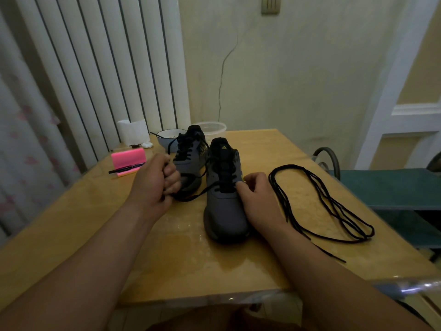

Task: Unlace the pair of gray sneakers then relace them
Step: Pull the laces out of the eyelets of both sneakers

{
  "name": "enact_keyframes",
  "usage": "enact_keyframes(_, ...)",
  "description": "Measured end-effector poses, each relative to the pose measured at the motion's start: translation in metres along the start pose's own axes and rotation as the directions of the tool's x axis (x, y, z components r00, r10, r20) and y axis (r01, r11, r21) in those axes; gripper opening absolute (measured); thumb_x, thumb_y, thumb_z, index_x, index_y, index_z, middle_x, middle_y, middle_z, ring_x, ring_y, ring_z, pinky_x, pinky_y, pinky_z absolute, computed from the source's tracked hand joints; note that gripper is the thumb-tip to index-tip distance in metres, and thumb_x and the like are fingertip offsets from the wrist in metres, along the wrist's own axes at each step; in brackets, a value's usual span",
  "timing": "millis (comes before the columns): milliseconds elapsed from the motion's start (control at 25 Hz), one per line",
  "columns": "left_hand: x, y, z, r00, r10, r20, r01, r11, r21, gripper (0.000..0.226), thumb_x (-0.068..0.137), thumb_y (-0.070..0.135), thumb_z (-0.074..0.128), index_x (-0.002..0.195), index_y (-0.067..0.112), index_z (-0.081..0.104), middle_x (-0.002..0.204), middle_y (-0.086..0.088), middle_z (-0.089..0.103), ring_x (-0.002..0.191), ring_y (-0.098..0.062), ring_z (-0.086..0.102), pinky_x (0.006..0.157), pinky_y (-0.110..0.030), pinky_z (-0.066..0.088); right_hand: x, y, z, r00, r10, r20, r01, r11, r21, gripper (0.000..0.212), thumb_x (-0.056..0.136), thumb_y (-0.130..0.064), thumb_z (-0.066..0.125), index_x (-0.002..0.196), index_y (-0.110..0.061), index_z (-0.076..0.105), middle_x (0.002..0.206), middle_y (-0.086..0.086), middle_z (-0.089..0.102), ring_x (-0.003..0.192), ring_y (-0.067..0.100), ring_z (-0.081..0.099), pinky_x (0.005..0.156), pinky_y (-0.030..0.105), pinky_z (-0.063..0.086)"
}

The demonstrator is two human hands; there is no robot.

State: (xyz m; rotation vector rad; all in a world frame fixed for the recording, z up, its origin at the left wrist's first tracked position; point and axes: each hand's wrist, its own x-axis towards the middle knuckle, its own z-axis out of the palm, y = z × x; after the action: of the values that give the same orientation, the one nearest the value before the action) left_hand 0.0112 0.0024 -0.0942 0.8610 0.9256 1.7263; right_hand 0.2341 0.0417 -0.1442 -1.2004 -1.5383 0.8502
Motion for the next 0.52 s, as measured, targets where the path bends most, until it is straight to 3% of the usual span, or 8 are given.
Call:
enact_keyframes(40,0.001,0.0,-0.004,1.0,0.021,-0.003,-0.02,0.985,0.173,0.03,0.104,0.015,0.049,0.075,0.021,0.044,0.062,0.001,0.036,0.046,-0.011,0.029,0.041,-0.024,0.027,0.001,0.0,0.0,1.0,-0.001,-0.007,0.001,1.0,-0.007,0.021,0.099,-0.037,0.061,0.111,-0.02,0.054,0.11,0.0,0.06,0.095,0.01,0.06,0.066,0.023,0.043)
enact_keyframes(80,0.0,-0.001,-0.007,0.999,0.043,0.006,-0.042,0.905,0.424,0.027,0.105,0.019,0.052,0.078,0.019,0.047,0.065,0.0,0.041,0.049,-0.012,0.035,0.043,-0.026,0.029,0.002,0.001,0.001,1.0,-0.002,-0.016,0.001,1.0,-0.018,0.02,0.1,-0.037,0.059,0.11,-0.021,0.054,0.11,0.0,0.06,0.095,0.01,0.06,0.068,0.025,0.046)
enact_keyframes(160,-0.005,-0.008,-0.011,0.997,0.065,0.041,-0.069,0.514,0.855,0.016,0.103,0.031,0.062,0.095,0.019,0.056,0.084,0.001,0.057,0.069,-0.014,0.053,0.06,-0.03,0.044,0.003,0.004,0.001,1.0,0.002,-0.031,-0.003,0.999,-0.035,0.018,0.101,-0.037,0.057,0.112,-0.023,0.055,0.111,-0.001,0.061,0.097,0.011,0.06,0.077,0.031,0.051)
enact_keyframes(200,-0.01,-0.015,-0.009,0.992,0.081,0.096,-0.116,0.314,0.942,0.017,0.101,0.037,0.066,0.104,0.022,0.059,0.099,0.003,0.058,0.084,-0.014,0.057,0.072,-0.031,0.048,0.003,0.004,0.001,0.999,0.0,-0.036,-0.001,1.0,-0.02,0.018,0.101,-0.035,0.058,0.114,-0.024,0.055,0.112,-0.002,0.061,0.099,0.011,0.061,0.08,0.033,0.054)
enact_keyframes(240,-0.015,-0.021,-0.005,0.976,0.136,0.172,-0.196,0.188,0.962,0.022,0.099,0.041,0.067,0.111,0.025,0.059,0.109,0.006,0.054,0.095,-0.013,0.056,0.081,-0.031,0.048,0.003,0.005,0.0,0.999,-0.013,-0.043,0.014,1.0,0.008,0.019,0.101,-0.033,0.059,0.117,-0.025,0.055,0.113,-0.003,0.061,0.101,0.011,0.062,0.083,0.035,0.055)
enact_keyframes(280,-0.02,-0.026,0.001,0.951,0.2,0.237,-0.267,0.134,0.954,0.024,0.098,0.044,0.066,0.113,0.027,0.059,0.113,0.008,0.05,0.1,-0.012,0.054,0.086,-0.031,0.048,0.003,0.004,0.001,0.997,-0.047,-0.056,0.048,0.999,0.022,0.019,0.101,-0.031,0.061,0.119,-0.027,0.056,0.114,-0.003,0.061,0.102,0.01,0.062,0.084,0.035,0.056)
enact_keyframes(360,-0.027,-0.037,0.015,0.925,0.245,0.289,-0.333,0.163,0.929,0.03,0.097,0.052,0.064,0.116,0.029,0.058,0.112,0.01,0.049,0.102,-0.01,0.054,0.087,-0.032,0.049,0.003,0.003,-0.001,0.982,-0.174,-0.068,0.171,0.984,-0.049,0.019,0.1,-0.028,0.064,0.118,-0.031,0.058,0.115,-0.005,0.06,0.102,0.004,0.061,0.084,0.029,0.056)
enact_keyframes(520,-0.027,-0.063,0.028,0.971,0.179,0.157,-0.216,0.39,0.895,0.053,0.082,0.069,0.064,0.12,0.038,0.044,0.12,0.013,0.05,0.109,-0.011,0.055,0.097,-0.044,0.053,0.012,-0.011,-0.011,0.933,-0.344,0.104,0.36,0.882,-0.304,0.017,0.1,-0.029,0.065,0.117,-0.032,0.064,0.112,-0.008,0.055,0.101,0.004,0.059,0.086,0.022,0.05)
